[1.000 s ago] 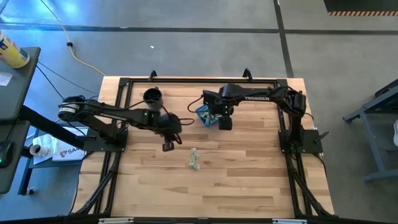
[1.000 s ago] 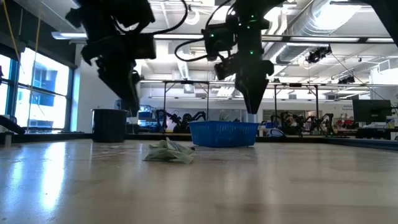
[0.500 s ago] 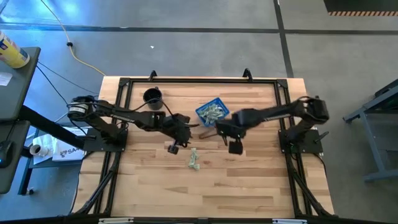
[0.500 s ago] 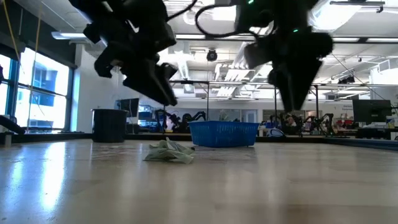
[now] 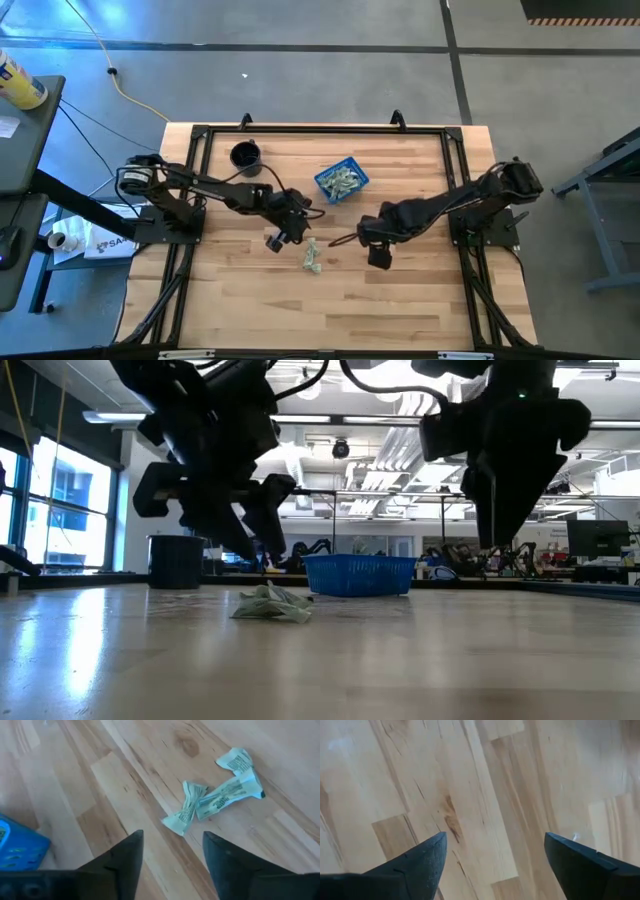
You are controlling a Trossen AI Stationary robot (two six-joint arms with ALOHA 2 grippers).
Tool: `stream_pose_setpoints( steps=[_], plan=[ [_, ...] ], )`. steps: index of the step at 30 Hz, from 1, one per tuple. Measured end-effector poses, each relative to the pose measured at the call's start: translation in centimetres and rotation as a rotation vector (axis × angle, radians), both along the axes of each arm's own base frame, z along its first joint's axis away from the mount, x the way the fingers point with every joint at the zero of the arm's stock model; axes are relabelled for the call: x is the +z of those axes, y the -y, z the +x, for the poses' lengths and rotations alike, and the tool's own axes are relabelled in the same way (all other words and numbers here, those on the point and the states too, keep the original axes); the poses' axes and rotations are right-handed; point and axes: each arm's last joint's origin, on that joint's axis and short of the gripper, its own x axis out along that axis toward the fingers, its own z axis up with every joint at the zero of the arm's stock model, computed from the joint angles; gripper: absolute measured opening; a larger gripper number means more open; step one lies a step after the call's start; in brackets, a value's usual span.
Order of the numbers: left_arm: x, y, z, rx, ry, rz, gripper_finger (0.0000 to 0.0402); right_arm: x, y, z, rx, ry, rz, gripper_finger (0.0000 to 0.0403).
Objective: Pick and place Stevia / Truvia into bins
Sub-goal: Put the green stevia packet into the blue bin
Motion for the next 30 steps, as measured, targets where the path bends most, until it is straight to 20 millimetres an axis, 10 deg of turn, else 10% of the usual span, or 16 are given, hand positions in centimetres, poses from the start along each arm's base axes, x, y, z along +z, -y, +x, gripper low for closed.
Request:
stream_pose_setpoints(
  steps=[10,30],
  plan=[
    [-1.7,0.4,0.7,-0.091,-0.007,0.031,0.0256,-0.1,-0.3,0.5,0.022,0.073,-0.05,0.0329],
    [-4.4,1.3,2.7,-0.127,0.074,0.174,0.0124,0.0,-0.2,0.5,0.03,0.087,-0.101,0.033]
  ],
)
